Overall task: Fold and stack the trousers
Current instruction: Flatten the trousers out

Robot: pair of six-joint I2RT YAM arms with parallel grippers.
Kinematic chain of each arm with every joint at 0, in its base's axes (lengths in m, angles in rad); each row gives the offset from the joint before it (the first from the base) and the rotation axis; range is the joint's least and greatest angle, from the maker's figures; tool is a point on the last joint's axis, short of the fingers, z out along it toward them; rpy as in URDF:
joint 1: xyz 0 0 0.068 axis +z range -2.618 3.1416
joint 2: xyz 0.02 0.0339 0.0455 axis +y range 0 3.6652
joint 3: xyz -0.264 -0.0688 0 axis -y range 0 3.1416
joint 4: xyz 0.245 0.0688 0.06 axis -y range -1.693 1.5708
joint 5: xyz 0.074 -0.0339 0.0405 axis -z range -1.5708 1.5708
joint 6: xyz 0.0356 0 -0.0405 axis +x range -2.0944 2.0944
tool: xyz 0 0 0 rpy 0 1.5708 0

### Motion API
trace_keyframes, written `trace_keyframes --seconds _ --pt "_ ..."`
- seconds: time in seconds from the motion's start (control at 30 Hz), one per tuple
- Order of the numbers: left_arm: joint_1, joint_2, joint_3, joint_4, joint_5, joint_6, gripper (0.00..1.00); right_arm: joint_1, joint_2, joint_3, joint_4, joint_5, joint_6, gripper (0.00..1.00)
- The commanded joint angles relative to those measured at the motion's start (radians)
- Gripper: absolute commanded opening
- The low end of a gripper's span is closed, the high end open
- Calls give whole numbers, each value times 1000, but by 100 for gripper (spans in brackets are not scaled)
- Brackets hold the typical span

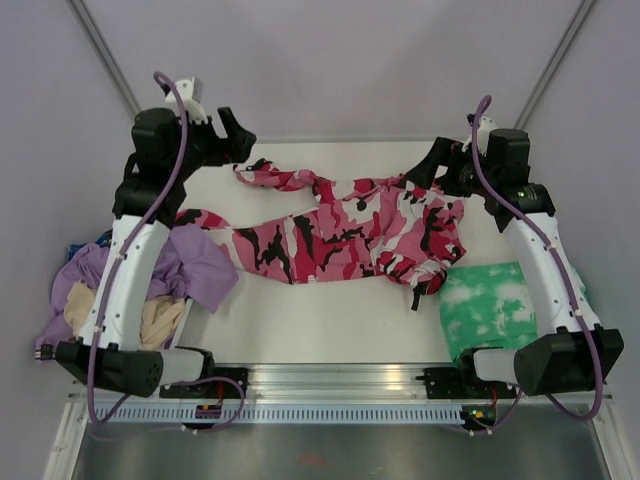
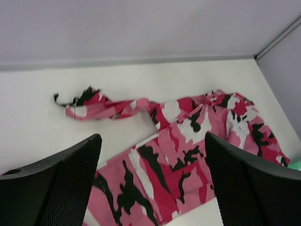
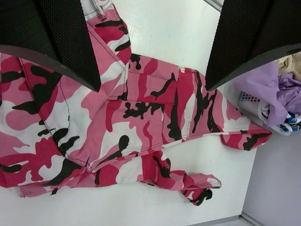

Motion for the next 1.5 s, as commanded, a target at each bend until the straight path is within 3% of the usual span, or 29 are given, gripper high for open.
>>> trace_keyframes --seconds 0.0,0.1,0.13,0.17,0.27,0.3,0.33,0.47,0.5,0.67,0.87,0.97,1.1,1.23,1.47 --pt "-27 148 233 -16 -53 59 94 -2 -30 -5 40 22 6 98" --pt "-27 222 320 109 47 144 96 -4 -55 -31 44 61 -4 98" --pt "-27 231 315 225 94 185 98 -4 -59 -37 46 68 -4 98" --pt "-27 242 306 287 78 190 98 -2 -62 -42 46 78 -7 98" --pt "-24 325 352 413 -165 153 98 -4 -65 -56 46 88 -1 98" --pt "-21 358 393 397 -245 165 100 -4 -65 -60 46 91 1 98" --pt "-18 433 498 324 -267 167 100 -4 -67 -62 48 94 3 98" --pt "5 573 679 217 -334 176 100 -4 -84 -88 60 143 4 98" --pt "9 583 682 225 -397 175 100 -4 -88 -95 61 150 3 98" --pt "37 584 682 235 -378 133 100 -2 -88 -100 49 172 -2 98" --pt "109 567 672 231 -168 122 100 -4 -87 -103 38 197 -13 98" --pt "155 560 662 248 -91 -26 100 -4 -81 -99 35 195 -13 98" --pt "174 566 677 252 -137 -60 100 -2 -84 -102 28 200 -11 98" --pt "180 525 657 177 -321 -43 100 -2 -102 -115 11 239 -30 98" --pt "221 332 486 137 -370 166 100 -4 -61 -123 40 221 -22 98"
